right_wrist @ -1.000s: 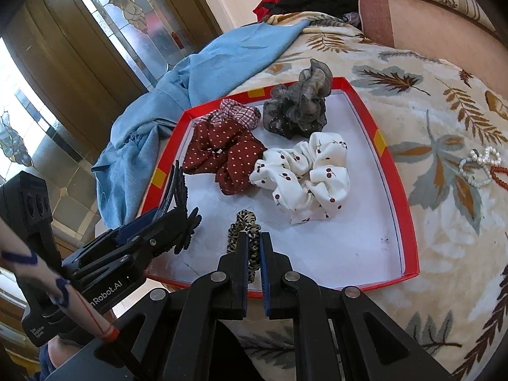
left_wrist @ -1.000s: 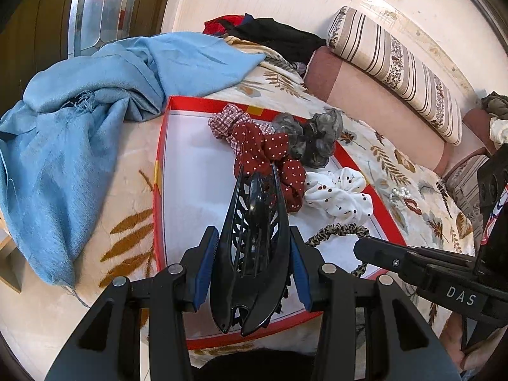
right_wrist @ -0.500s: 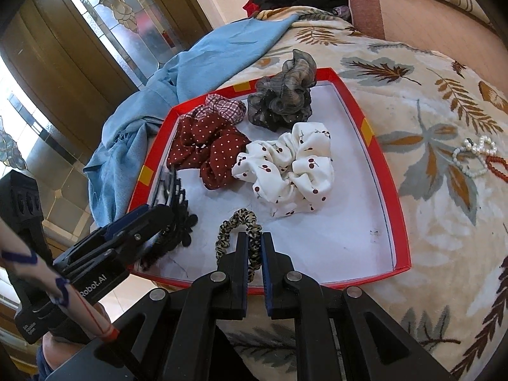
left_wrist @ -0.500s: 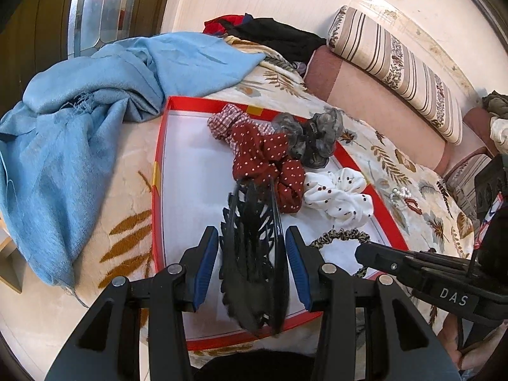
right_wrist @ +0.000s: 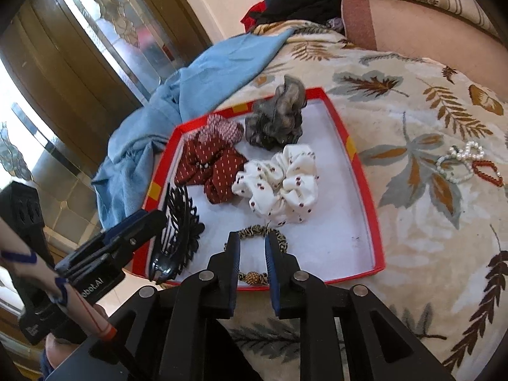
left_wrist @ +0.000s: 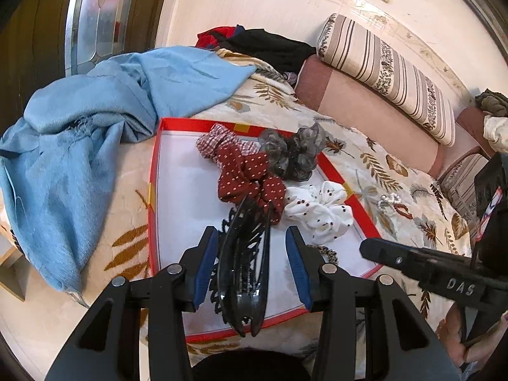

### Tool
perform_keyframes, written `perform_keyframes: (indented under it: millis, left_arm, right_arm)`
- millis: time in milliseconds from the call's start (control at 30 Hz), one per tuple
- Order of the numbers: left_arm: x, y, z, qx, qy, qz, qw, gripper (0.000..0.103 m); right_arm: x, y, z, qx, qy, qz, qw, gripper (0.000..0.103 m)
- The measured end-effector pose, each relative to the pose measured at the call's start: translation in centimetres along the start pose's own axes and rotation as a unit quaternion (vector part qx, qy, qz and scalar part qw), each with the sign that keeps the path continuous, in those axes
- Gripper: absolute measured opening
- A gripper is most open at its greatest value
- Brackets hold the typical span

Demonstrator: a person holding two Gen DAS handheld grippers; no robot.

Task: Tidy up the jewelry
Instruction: 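Open the left tool to drop the hair clip while the right tool drops the bracelet, then move both tools back toward the jewelry on the bedspread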

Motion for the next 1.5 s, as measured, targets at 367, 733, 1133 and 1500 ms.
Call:
perform_keyframes:
  millis: [367,733,1133,1500]
  left_arm:
    - [-0.2,0.7,-3.8,0.01,-0.035,0.0,0.9993,0.047]
    - [1.3,-0.4,-9.6,0.023,-0.09,0.025,0.9954,0.047]
    - [3.5,-4.0,-19.9,0.067,-0.185,0.081,0.977,0.047]
    - [3.7,-11.3,-31.6,0.114,-0.3,0.12,0.9395,0.048]
  right_arm:
    - [0.6,3.5,-3.7,0.005,-0.042,-0.024,0.999,0.02]
    - [2.8,7.4,-13.6,0.037,-0.137,-0.055,0.988,0.02]
    - [4.9,12.0,-25.3,0.078,-0.24,-0.109,0.962,0.02]
    - [5.8,15.0,-30.9,0.09,-0.284,-0.147,0.943,0.026]
Point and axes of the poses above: each gripper's, at about its wrist camera, not at the fingertips, and y roughly against the way its jaws point, z to its left, x to its underside, the point moved 7 cm from there along -y, roughly the way its jaws point, and after that the axes turned 1 degree about x, right-handed, at the moved point
